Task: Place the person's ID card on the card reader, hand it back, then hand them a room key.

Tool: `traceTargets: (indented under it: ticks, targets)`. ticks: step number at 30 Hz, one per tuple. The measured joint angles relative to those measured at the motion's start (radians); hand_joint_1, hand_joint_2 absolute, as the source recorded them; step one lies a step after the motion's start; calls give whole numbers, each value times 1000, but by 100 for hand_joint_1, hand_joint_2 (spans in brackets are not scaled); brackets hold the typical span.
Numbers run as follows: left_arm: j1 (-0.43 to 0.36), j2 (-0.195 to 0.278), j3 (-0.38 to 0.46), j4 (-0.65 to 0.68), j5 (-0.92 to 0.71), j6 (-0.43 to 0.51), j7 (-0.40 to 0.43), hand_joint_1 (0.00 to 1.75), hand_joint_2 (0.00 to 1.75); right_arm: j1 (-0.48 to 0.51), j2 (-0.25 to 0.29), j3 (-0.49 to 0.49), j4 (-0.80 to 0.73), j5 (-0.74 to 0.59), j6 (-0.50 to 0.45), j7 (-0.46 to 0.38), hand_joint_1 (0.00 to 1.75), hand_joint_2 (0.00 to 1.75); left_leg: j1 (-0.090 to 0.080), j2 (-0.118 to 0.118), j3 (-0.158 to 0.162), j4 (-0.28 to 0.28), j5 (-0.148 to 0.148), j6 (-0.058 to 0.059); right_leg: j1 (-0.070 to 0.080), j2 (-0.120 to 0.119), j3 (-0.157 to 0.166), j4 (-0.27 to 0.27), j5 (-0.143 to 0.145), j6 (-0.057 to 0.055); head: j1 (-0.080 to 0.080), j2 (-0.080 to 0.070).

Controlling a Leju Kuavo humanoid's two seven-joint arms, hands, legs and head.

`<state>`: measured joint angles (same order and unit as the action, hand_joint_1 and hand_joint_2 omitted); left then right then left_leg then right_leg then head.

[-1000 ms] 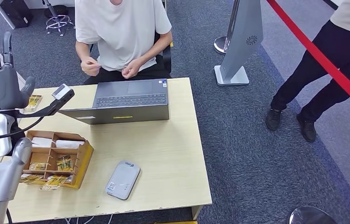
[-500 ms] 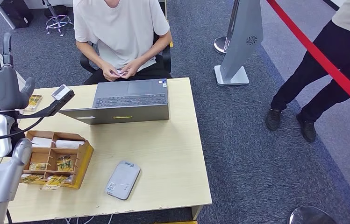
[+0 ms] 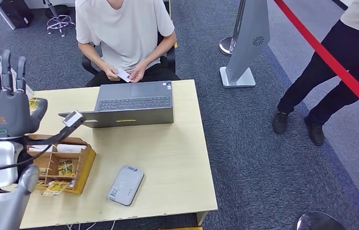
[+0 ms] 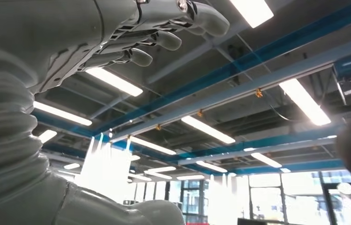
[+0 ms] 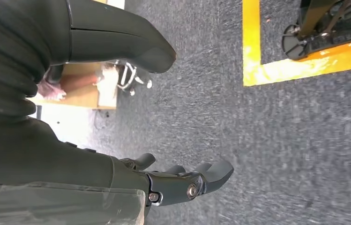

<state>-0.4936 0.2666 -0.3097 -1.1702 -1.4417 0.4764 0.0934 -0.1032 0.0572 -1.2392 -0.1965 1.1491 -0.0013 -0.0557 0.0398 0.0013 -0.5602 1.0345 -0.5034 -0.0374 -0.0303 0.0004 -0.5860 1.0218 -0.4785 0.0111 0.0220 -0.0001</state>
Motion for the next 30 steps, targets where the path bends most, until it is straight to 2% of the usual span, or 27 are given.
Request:
traceTargets:
  ticks: [1,5,13,17,30]
  targets:
    - [74,1,1,-74,5,0,-8,0,175,2,0,-4,0,-13,-3,2,0,175,0,0,0,0,-1,0,0,0,0,0,0,0,0,0]
    - [252,2,1,-234,3,26,-13,0,175,6,0,-21,0,-34,-8,4,0,175,0,0,0,0,-3,1,0,0,0,-1,-2,1,1,0]
    - [524,-3,1,-428,-8,69,-45,0,175,11,2,-51,0,-63,-21,5,0,175,-1,0,0,0,-3,1,-1,0,0,-1,-3,3,2,0]
    - [581,-7,2,-469,-12,73,-50,0,175,11,2,-60,0,-66,-21,5,0,175,-1,0,-1,0,-3,1,-1,-2,0,-1,-3,3,2,0]
    - [646,-24,3,-505,-23,74,-63,0,175,11,2,-73,0,-77,-23,5,0,175,-1,-1,0,0,-3,1,-1,-2,1,-1,-3,3,2,0]
